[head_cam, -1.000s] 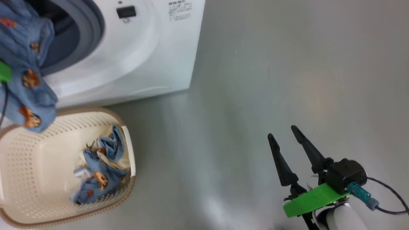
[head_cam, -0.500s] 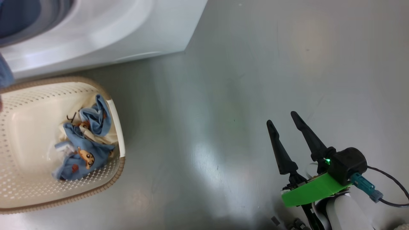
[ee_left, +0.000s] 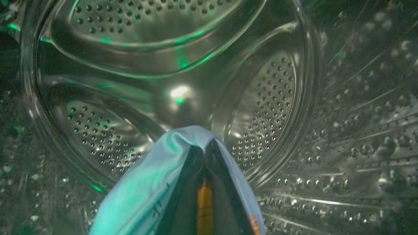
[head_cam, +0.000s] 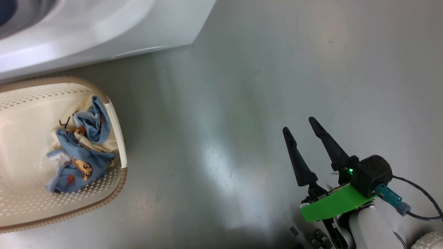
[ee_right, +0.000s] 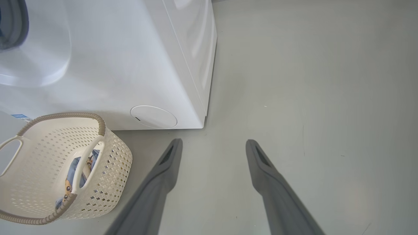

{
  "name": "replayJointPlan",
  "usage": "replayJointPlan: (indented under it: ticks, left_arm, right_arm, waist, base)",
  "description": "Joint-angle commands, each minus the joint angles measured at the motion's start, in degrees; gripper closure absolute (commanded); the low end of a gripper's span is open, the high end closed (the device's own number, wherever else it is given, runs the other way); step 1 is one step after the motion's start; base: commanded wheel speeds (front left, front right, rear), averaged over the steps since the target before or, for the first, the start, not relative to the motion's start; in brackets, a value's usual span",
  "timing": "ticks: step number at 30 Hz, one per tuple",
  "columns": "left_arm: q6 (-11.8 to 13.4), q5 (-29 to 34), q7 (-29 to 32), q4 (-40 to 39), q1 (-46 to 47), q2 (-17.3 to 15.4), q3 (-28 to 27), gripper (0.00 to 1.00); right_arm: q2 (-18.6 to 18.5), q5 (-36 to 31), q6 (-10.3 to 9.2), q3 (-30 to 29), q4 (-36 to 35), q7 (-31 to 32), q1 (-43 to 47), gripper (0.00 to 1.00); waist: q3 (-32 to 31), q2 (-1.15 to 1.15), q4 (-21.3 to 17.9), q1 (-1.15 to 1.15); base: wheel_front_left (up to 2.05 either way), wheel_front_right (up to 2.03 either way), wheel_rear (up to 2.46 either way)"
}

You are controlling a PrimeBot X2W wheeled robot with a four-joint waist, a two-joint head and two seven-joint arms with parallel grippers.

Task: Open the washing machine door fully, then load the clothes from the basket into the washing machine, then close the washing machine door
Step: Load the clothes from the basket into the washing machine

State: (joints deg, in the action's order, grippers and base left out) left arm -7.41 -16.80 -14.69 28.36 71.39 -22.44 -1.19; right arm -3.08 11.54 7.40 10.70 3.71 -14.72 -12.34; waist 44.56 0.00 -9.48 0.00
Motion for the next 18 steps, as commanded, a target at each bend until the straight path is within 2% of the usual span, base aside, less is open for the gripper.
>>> replayJointPlan:
  ticks: [1,8,11,14,15,18]
  left_arm:
    - [-0.1,1.5,-0.3,-3.8,0.6,-2.2,-1.9,1.0]
    - [-0.1,4.1,-0.3,-12.2,-1.0,-1.3,-3.8,1.0]
    - [-0.1,4.2,-0.3,-13.9,-1.9,-1.0,-4.2,1.0]
    - [-0.1,3.4,-0.3,-12.1,-3.7,-0.4,-5.0,1.0]
    - [-0.1,2.6,-0.3,-8.8,-4.6,0.3,-5.3,0.0]
    - [-0.1,1.5,-0.3,-4.5,-5.1,0.6,-5.5,0.0]
  right_arm:
    - [0.2,0.8,0.09,1.5,-0.9,-0.3,0.7,0.0]
    - [0.2,1.2,0.09,1.9,-0.9,-0.3,0.4,0.0]
    - [0.2,1.2,0.09,2.0,-0.9,-0.3,0.3,0.0]
    - [0.2,1.1,0.09,2.0,-0.7,-0.3,0.0,0.0]
    - [0.2,1.1,0.09,2.0,-0.5,-0.3,-0.1,0.0]
    - [0.2,1.1,0.09,2.0,-0.2,-0.3,-0.1,0.0]
  waist:
    - [0.2,0.0,-0.3,0.0]
    - [0.3,0.0,-0.7,0.0]
    - [0.4,0.0,-0.6,0.0]
    - [0.3,0.0,-0.4,0.0]
    - [-0.1,0.0,-0.3,0.0]
    - [-0.5,0.0,-0.1,0.0]
  base:
    - [0.0,0.0,0.0]
    - [0.0,0.0,0.0]
    - [0.0,0.0,0.0]
    - [0.0,0.0,0.0]
    - [0.0,0.0,0.0]
    - [0.0,0.0,0.0]
